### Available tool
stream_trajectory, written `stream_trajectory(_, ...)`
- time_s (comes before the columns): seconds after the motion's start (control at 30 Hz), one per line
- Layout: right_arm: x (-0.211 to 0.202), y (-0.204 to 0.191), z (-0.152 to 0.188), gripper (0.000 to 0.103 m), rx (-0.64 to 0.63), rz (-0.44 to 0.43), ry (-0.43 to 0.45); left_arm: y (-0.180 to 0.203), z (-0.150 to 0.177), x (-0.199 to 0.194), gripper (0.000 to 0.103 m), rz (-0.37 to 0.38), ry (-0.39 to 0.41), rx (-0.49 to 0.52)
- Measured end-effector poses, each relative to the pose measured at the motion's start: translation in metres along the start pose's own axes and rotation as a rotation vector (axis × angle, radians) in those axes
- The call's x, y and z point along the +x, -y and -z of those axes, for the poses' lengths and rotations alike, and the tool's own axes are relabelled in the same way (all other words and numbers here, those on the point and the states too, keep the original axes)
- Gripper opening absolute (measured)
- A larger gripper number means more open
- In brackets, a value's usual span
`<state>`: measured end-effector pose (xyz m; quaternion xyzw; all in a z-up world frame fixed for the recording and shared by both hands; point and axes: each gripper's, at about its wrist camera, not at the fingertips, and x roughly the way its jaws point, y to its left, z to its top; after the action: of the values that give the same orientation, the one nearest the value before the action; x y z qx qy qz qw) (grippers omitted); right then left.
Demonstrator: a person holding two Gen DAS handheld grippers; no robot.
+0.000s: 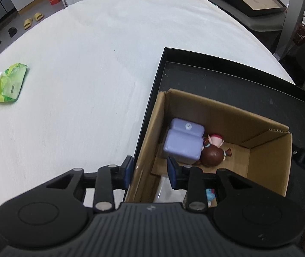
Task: Organize rigid objects
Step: 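Carry the pink dinosaur into the box and open the right gripper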
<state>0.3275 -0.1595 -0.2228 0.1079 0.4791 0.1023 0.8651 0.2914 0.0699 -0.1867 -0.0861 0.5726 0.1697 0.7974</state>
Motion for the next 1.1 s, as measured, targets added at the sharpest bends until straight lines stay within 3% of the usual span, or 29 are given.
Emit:
stream_trajectory(0.23, 0.022, -0.002, 0.005, 0.055, -0.053, 0.033, -0.057, 0.007, -0.004, 0.006, 0.039, -0.036, -0.004, 0.005)
stream_trajectory(0.3, 0.023, -0.01, 0.009, 0.044, -0.12, 0.072, -0.04, 0.009, -0.004, 0.007, 0.039, -0.046, -0.005, 0.011)
stream_trajectory(0.47, 0.02, -0.009, 0.009, 0.043, -0.115, 0.077, -0.04, 0.013, -0.002, 0.005, 0.039, -0.062, 0.002, 0.021)
stream_trajectory(0.83, -0.01, -0.009, 0.003, 0.043, -0.097, 0.071, 0.04, 0.009, 0.004, -0.008, 0.041, -0.013, 0.029, 0.044)
stream_trajectory(1.1, -0.032, -0.015, 0.0, 0.044, -0.106, 0.054, 0.097, -0.006, 0.011, -0.017, 0.04, 0.047, 0.054, 0.002)
